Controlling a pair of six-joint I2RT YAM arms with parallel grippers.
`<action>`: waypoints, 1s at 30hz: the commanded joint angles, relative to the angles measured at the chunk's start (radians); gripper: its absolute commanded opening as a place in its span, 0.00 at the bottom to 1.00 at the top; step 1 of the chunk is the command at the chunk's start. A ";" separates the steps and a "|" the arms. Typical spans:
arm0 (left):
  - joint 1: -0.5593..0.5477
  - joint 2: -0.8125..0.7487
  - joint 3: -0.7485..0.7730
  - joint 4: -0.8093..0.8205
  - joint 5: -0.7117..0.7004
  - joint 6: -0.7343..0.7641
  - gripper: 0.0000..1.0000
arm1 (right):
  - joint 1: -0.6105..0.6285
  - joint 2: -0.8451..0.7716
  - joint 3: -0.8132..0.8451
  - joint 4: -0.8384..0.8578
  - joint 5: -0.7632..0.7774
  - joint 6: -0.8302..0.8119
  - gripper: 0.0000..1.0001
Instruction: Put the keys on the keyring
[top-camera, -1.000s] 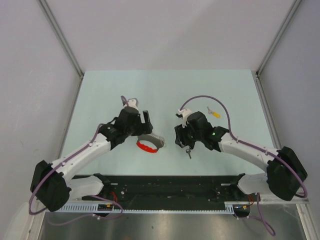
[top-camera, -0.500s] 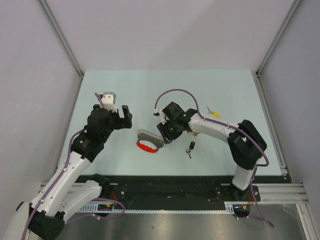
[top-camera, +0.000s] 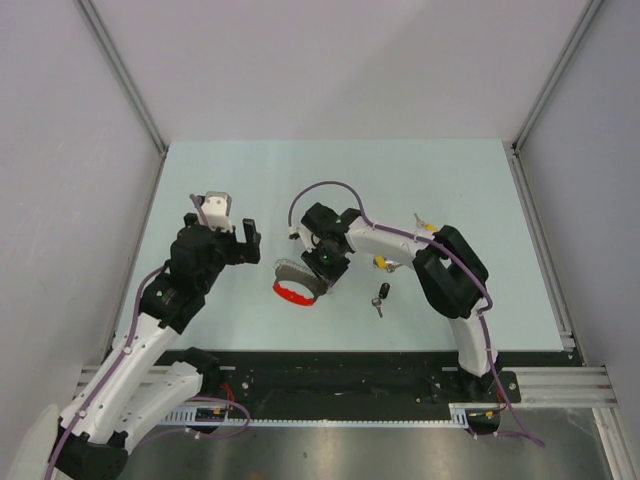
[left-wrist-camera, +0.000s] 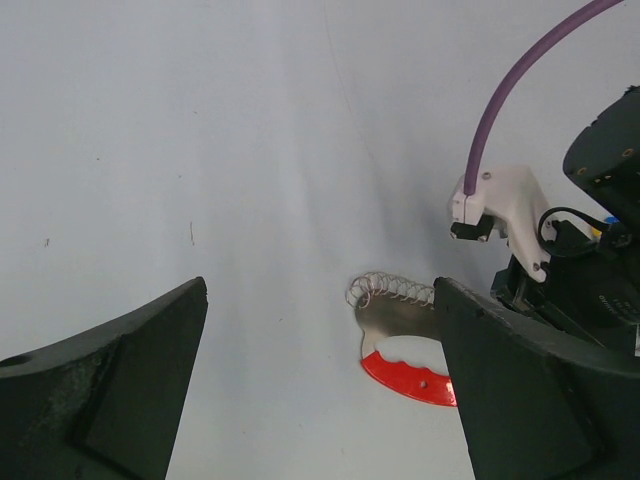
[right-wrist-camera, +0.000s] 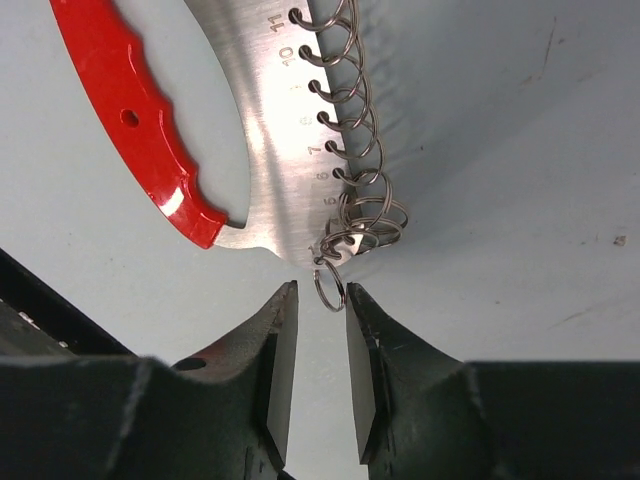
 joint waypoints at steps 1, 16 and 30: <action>0.006 -0.023 -0.005 0.042 0.007 0.031 1.00 | 0.007 0.036 0.075 -0.069 -0.014 -0.037 0.29; 0.006 -0.022 -0.007 0.039 0.017 0.031 1.00 | 0.007 0.062 0.089 -0.090 -0.014 -0.054 0.20; 0.006 -0.008 -0.007 0.038 0.025 0.031 1.00 | 0.007 0.088 0.112 -0.082 -0.016 -0.056 0.20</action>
